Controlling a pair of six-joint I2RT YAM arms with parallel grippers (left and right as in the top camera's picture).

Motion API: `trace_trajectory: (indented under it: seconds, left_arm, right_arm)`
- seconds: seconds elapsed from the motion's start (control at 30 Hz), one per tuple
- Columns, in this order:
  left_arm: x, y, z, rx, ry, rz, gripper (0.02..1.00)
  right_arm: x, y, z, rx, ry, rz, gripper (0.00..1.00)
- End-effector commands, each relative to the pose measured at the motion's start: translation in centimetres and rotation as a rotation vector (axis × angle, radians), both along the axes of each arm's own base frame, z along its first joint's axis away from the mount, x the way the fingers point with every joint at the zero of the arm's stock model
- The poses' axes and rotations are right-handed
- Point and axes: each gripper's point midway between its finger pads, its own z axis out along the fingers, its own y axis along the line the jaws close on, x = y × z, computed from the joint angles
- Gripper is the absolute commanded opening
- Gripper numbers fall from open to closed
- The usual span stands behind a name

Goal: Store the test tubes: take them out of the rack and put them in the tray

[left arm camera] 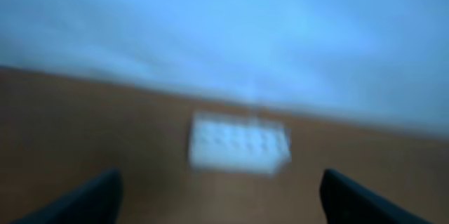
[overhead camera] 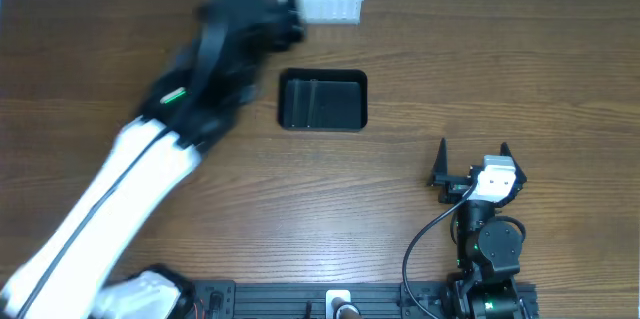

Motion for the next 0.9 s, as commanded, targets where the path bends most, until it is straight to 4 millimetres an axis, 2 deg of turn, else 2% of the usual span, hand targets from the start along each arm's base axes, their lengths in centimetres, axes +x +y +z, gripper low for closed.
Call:
trace_trajectory:
  seconds: [0.03,0.07,0.13,0.2,0.23,0.27,0.43,0.57,0.9]
  left_arm:
    - [-3.4,7.7,0.4,0.096,-0.134,-0.039,0.982]
    - [-4.7,9.3,0.5,0.115,-0.192,-0.056,0.996]
    - [-6.5,11.1,-0.2,0.132,-0.237,-0.05,0.998]
    - [-8.4,12.8,-1.6,0.134,-0.256,-0.011,0.998]
    - [-9.9,13.8,-3.2,0.135,-0.269,0.014,0.998]
    - [-10.7,14.1,-4.0,0.134,-0.278,0.018,0.998]
    - [-13.3,14.3,-7.7,0.121,-0.358,0.007,0.998]
    - [-14.7,14.4,-10.2,0.106,-0.41,0.011,0.998]
    - [-15.9,14.5,-14.9,0.106,-0.414,0.01,1.0]
  right_arm:
    - [0.0,-0.1,-0.1,0.0,-0.002,-0.004,0.993]
    - [0.0,-0.1,-0.1,0.0,-0.002,-0.004,0.993]
    - [0.0,-0.1,-0.1,0.0,-0.002,-0.004,0.993]
    - [0.0,-0.1,-0.1,0.0,-0.002,-0.004,0.991]
    - [0.0,-0.1,-0.1,0.0,-0.002,-0.004,0.991]
    - [0.0,-0.1,-0.1,0.0,-0.002,-0.004,0.991]
    - [0.0,-0.1,-0.1,0.0,-0.002,-0.004,0.991]
    - [0.0,-0.1,-0.1,0.0,-0.002,-0.004,0.991]
    - [0.0,-0.1,-0.1,0.0,-0.002,-0.004,0.993]
